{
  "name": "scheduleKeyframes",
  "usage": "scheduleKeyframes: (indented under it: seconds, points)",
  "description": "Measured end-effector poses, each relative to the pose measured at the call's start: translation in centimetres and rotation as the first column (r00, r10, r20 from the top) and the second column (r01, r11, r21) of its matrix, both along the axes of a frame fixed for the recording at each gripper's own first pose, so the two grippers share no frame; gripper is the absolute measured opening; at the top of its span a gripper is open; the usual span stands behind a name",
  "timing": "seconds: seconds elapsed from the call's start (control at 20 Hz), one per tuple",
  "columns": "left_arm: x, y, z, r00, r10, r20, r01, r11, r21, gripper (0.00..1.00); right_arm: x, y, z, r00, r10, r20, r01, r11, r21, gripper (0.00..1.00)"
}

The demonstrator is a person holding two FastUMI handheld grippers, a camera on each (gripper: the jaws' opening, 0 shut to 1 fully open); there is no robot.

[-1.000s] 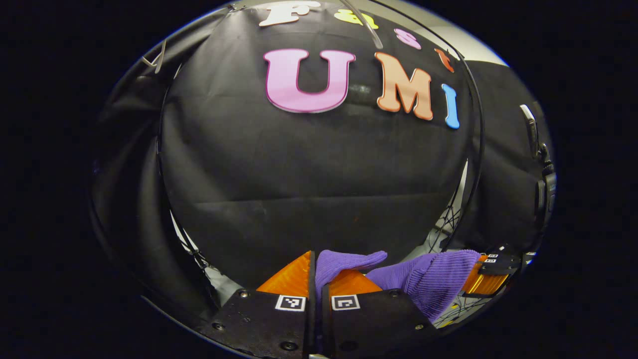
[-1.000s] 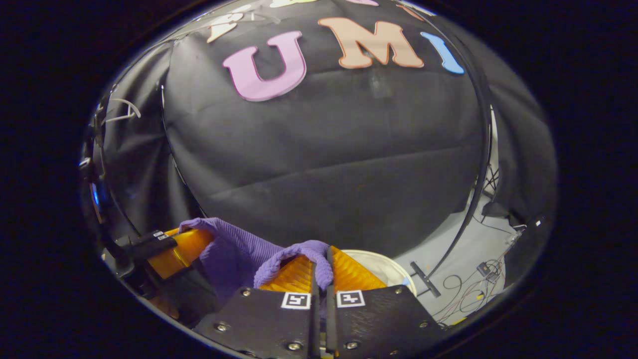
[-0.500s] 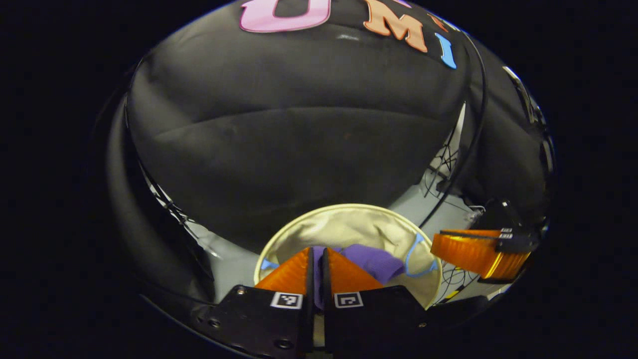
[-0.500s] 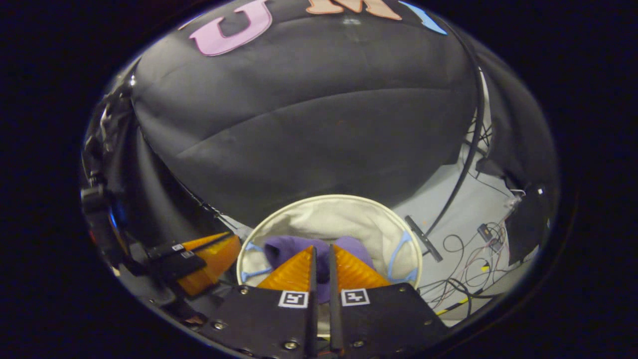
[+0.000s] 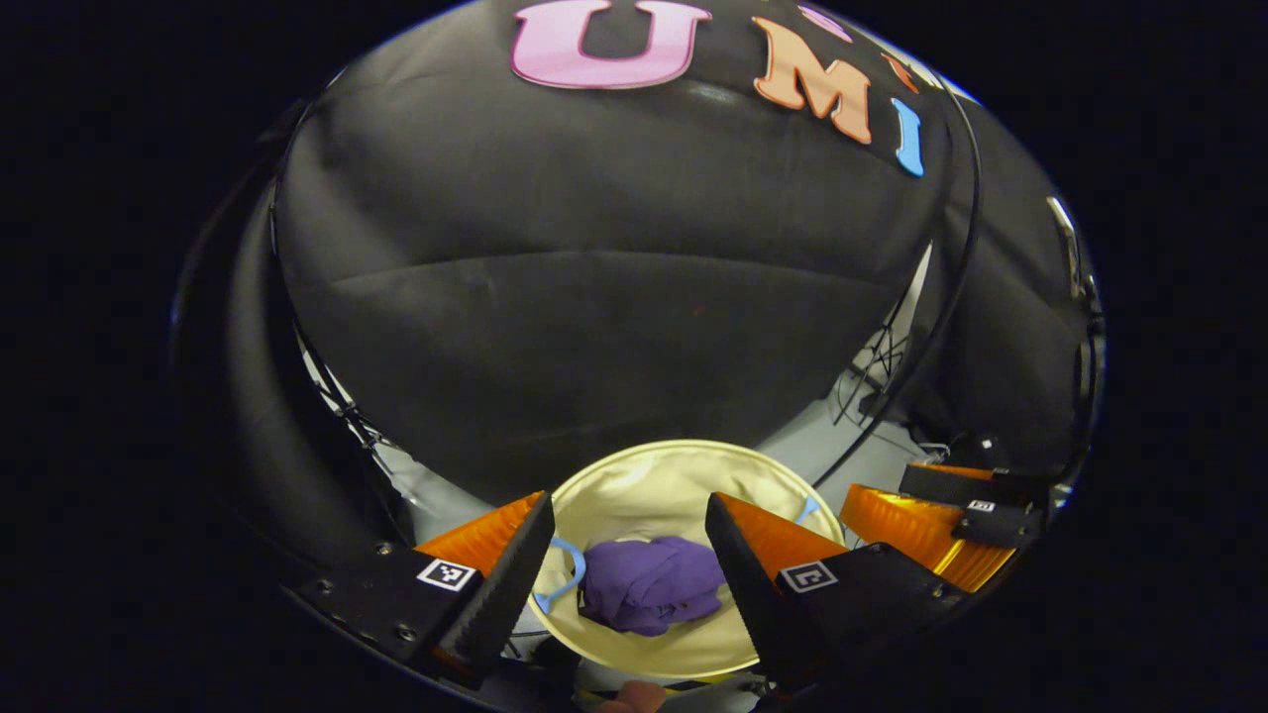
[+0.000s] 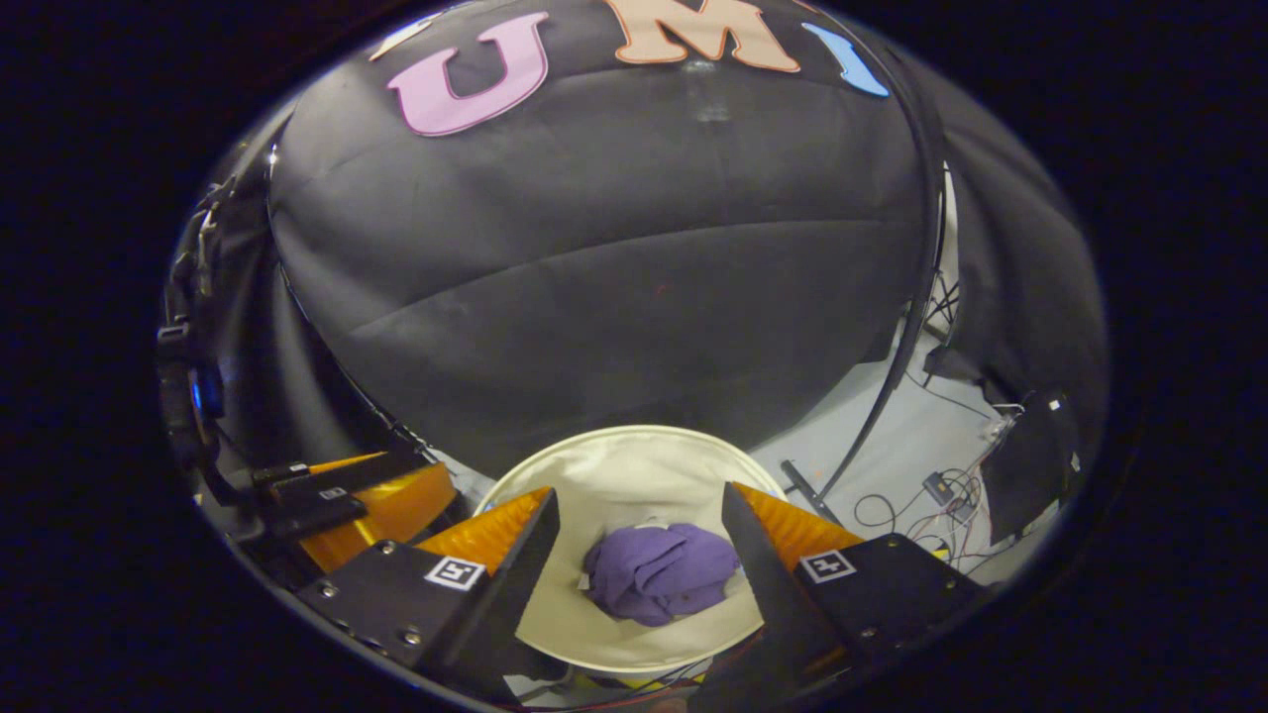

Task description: Grasp the clothes on the hanger with both hands and then place them into the laundry hamper below.

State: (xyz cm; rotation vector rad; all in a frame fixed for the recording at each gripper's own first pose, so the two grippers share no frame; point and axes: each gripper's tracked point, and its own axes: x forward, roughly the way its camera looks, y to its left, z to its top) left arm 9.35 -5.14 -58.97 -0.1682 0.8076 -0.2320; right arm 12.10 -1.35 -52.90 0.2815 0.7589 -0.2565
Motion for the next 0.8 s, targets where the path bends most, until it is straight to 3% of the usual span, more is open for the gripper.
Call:
scheduleKeyframes:
  seconds: [0.2, 0.35, 0.8]
  points:
    - [0.5, 0.9, 3.4, 0.999, -0.001, 0.038, 0.000, 1.000, 0.003, 0.96, 0.6, 0.0, 3.5, 0.998, 0.017, 0.060, -0.016, 1.000, -0.019, 0.99]
    - [1.0, 2.0, 6.6, 0.993, 0.042, 0.106, -0.042, 0.999, -0.002, 0.96, 1.3, 0.2, 7.1, 0.991, 0.022, 0.130, -0.020, 1.000, -0.021, 0.99]
    - [1.8, 4.3, 19.6, 0.940, 0.105, 0.326, -0.096, 0.994, -0.045, 0.95, 1.1, 2.0, 18.7, 0.940, 0.066, 0.333, -0.043, 0.996, -0.076, 0.99]
